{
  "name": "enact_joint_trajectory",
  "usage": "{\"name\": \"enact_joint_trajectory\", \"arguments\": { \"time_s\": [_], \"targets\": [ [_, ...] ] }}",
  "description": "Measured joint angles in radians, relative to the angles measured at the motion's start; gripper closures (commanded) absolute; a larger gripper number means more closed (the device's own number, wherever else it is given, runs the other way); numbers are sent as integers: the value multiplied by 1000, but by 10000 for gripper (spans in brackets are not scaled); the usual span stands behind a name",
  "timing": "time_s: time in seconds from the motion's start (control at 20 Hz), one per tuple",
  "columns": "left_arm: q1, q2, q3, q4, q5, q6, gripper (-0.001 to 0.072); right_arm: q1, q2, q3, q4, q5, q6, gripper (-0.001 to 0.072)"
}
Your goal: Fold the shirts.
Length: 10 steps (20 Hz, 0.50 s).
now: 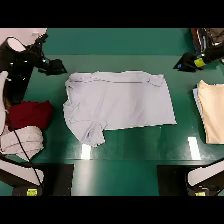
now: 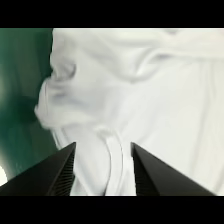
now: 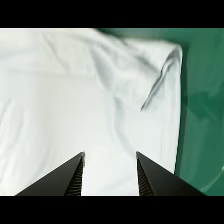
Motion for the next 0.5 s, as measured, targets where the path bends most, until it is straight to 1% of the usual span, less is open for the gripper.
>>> {"name": "enact_joint_trajectory", "arguments": {
  "time_s": [0.1,0.25,0.35,0.5],
  "targets": [
    [18,83,-105,19,-31,-6,298,-33,100,-137,14,6,-26,330],
    [27,260,-372,35,-38,-19,297,-69,262,-386,27,-16,-57,330],
    [32,384,-581,37,-7,-36,297,-84,352,-532,26,-45,-77,330],
    [33,537,-871,12,48,-57,297,-92,455,-686,32,-89,-94,330]
  ]
}}
